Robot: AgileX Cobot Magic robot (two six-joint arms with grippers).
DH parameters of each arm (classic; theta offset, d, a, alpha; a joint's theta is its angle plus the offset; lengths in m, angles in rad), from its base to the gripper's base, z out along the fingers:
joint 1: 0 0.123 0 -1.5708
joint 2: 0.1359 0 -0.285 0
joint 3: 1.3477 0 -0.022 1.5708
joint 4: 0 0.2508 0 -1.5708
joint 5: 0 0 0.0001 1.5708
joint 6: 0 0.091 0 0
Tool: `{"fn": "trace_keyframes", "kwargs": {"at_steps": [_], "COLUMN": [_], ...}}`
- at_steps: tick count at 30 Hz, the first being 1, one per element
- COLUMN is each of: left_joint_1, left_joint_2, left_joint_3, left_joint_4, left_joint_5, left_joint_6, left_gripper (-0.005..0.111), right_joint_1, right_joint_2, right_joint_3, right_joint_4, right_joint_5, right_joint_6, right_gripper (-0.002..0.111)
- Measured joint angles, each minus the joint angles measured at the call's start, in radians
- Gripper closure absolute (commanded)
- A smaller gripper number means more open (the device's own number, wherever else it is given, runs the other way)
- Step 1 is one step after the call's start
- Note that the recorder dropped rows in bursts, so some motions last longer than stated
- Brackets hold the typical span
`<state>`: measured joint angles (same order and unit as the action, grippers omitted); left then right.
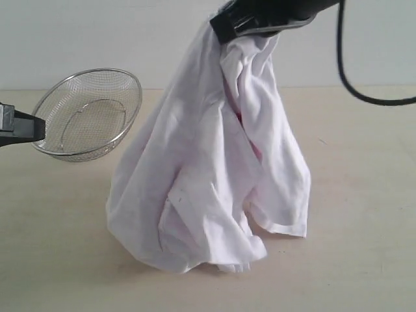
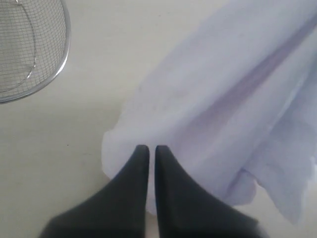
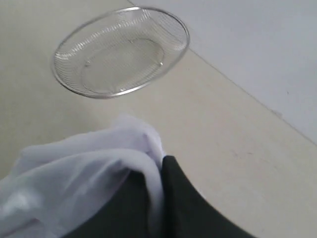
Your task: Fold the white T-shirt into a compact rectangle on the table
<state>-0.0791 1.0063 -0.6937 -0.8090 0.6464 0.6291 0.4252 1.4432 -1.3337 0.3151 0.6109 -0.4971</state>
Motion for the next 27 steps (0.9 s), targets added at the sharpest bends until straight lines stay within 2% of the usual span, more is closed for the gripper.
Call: {"fn": "trace_keyframes", "kwargs": {"at_steps": [6, 13, 15, 16, 19, 20, 22, 23, 27], "left_joint_1": [0.0, 0.0, 0.0, 0.0, 0.0, 0.0, 0.0, 0.0, 0.0], "left_joint_2": [0.0, 0.0, 0.0, 0.0, 0.0, 0.0, 0.0, 0.0, 0.0], "left_joint_3": [0.0, 0.0, 0.0, 0.0, 0.0, 0.0, 0.0, 0.0, 0.0], "left_joint_4": [0.0, 0.0, 0.0, 0.0, 0.0, 0.0, 0.0, 0.0, -0.018], "left_joint_5": [0.006, 0.006, 0.006, 0.006, 0.006, 0.006, 0.006, 0.013, 0.059], "left_joint_6": [0.0, 0.002, 0.002, 0.002, 0.002, 0.002, 0.002, 0.008, 0.052], "left_gripper": [0.102, 0.102, 0.102, 0.102, 0.102, 0.102, 0.101, 0.098, 0.065], "right_joint_1": [-0.086, -0.121, -0.121, -0.121, -0.121, -0.123, -0.123, -0.123, -0.123], "right_joint_2": [0.183, 0.274, 0.307, 0.312, 0.324, 0.324, 0.324, 0.324, 0.3], "right_joint_3": [-0.074, -0.099, -0.099, -0.099, -0.099, -0.099, -0.099, -0.099, -0.104], "right_joint_4": [0.006, 0.039, 0.043, 0.043, 0.057, 0.061, 0.061, 0.063, 0.063], "right_joint_5": [-0.029, -0.17, -0.177, -0.179, -0.183, -0.185, -0.185, -0.181, -0.176], "right_joint_6": [0.008, 0.012, 0.012, 0.012, 0.012, 0.012, 0.025, 0.034, 0.038], "right_gripper": [0.109, 0.106, 0.09, 0.069, 0.037, 0.037, 0.05, 0.053, 0.051]}}
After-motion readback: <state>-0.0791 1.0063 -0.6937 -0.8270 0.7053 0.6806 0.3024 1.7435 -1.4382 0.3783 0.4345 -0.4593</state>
